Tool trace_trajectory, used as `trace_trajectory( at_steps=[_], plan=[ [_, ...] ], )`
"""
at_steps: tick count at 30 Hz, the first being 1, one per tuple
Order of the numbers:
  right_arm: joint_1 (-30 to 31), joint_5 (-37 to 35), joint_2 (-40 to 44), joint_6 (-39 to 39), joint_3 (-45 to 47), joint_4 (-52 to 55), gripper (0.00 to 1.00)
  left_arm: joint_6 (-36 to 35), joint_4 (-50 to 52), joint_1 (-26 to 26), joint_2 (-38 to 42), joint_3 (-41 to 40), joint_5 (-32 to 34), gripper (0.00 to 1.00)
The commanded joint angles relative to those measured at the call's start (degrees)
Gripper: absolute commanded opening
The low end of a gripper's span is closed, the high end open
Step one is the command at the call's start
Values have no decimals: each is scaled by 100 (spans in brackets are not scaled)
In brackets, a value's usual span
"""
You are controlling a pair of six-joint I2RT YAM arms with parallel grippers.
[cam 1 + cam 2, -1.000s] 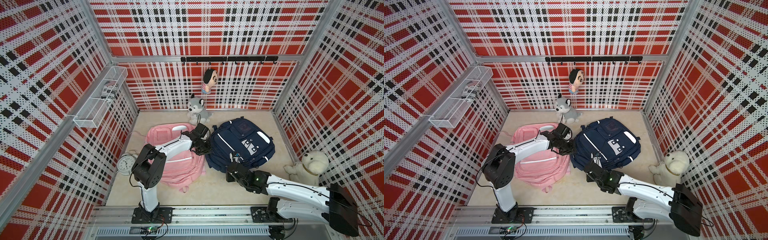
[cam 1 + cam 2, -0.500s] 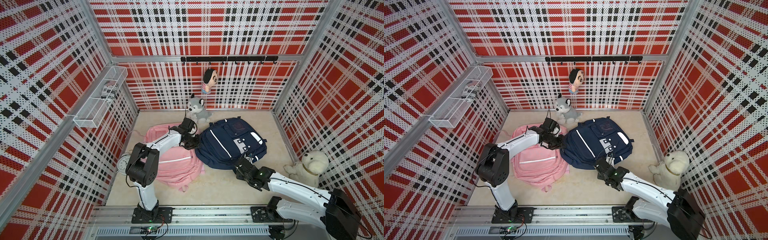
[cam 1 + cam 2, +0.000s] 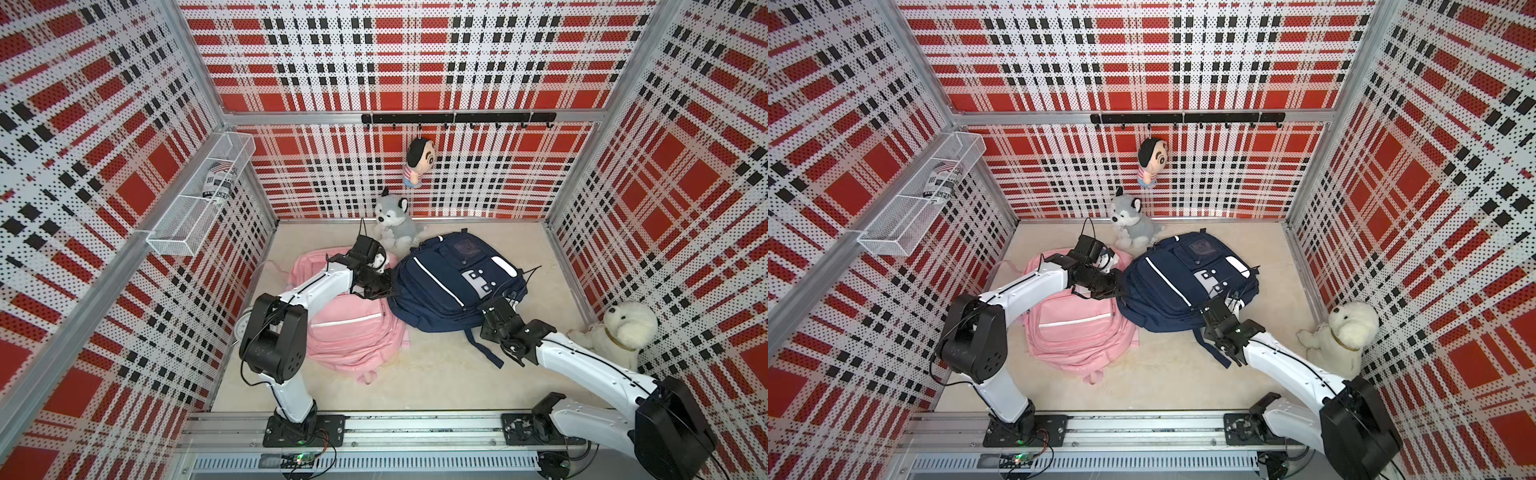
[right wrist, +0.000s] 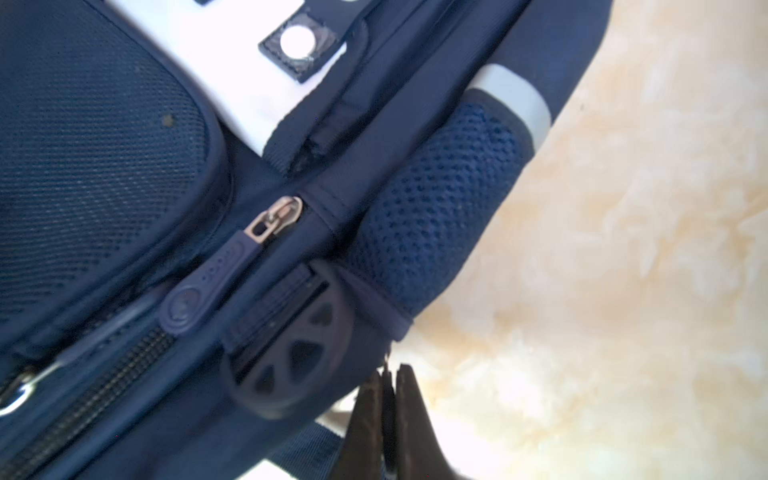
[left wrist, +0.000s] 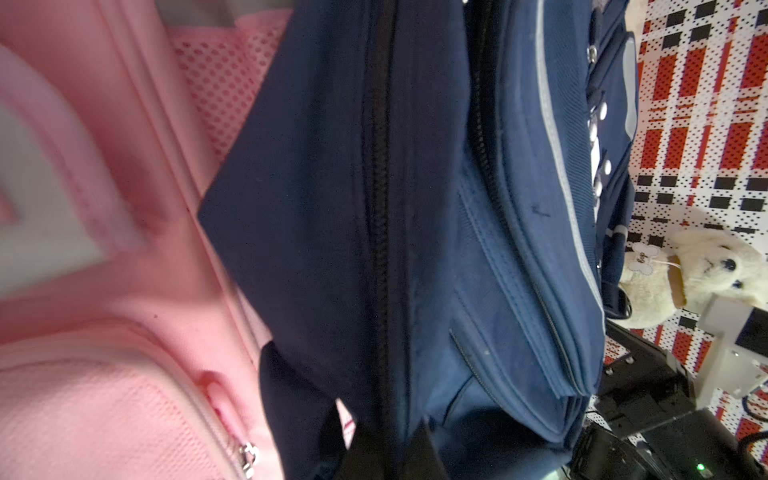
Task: Zip up the backpack
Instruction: Zip the zipper on the backpack.
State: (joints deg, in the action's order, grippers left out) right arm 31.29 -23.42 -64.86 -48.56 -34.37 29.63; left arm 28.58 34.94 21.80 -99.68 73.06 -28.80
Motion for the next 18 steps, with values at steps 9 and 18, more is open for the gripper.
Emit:
trace_trajectory(
  at_steps=[9,18],
  plan=[
    [-1301,-453,7,1190,-93,-581,0,-330,-373,-493,518,-225,-15,0],
    [-1799,223,-570,2708,-289,-1314,0,-309,-744,-1062,834,-502,-1214,0]
  ],
)
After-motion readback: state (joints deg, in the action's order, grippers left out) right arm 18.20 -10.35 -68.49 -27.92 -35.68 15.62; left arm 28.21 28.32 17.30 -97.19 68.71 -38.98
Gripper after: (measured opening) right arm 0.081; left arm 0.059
